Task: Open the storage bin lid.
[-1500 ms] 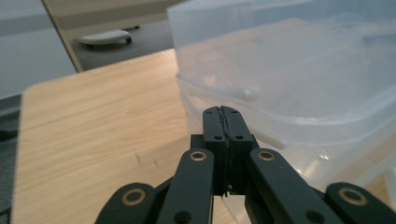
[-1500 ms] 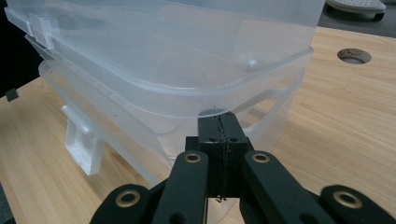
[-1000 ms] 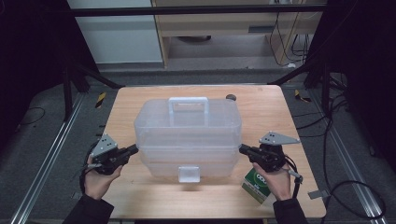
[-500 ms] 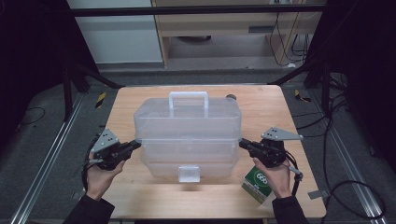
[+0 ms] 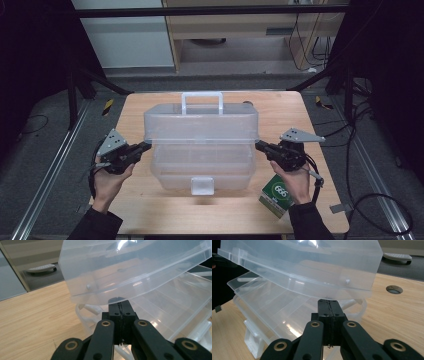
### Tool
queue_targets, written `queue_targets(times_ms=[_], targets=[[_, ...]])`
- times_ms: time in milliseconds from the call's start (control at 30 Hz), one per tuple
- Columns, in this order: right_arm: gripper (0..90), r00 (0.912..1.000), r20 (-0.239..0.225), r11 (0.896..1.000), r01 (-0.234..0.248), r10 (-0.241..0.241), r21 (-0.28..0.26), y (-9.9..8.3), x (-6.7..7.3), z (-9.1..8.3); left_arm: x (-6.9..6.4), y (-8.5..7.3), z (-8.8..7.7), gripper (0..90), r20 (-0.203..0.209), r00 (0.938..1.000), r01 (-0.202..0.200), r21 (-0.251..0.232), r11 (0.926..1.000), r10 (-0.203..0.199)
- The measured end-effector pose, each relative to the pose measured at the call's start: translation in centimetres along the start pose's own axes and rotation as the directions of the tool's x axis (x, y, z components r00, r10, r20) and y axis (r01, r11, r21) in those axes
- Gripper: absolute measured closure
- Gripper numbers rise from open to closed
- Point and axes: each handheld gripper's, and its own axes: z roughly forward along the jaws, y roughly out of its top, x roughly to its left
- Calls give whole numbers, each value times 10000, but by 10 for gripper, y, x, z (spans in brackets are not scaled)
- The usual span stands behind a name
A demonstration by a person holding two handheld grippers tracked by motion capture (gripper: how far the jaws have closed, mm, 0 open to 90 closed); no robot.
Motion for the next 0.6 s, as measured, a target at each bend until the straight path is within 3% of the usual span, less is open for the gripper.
queue_targets(times_ms=[233,367,500,600], targets=[[900,10000,-53,10000,3,-3,29,-1,0,0,-1,-2,3,878,-104,9999,-77,27,10000,77],[900,10000,-37,10000,27,-27,92,-1,0,-1,2,-10,5,805,-601,9981,-82,216,9997,95],[900,10000,-58,9999,32,-31,143,-2,1,0,4,-12,7,727,-821,9966,-44,229,9997,63],[900,9999,-86,9998,74,-73,164,-2,1,0,3,-10,9,661,-966,9951,-233,4,9997,232]])
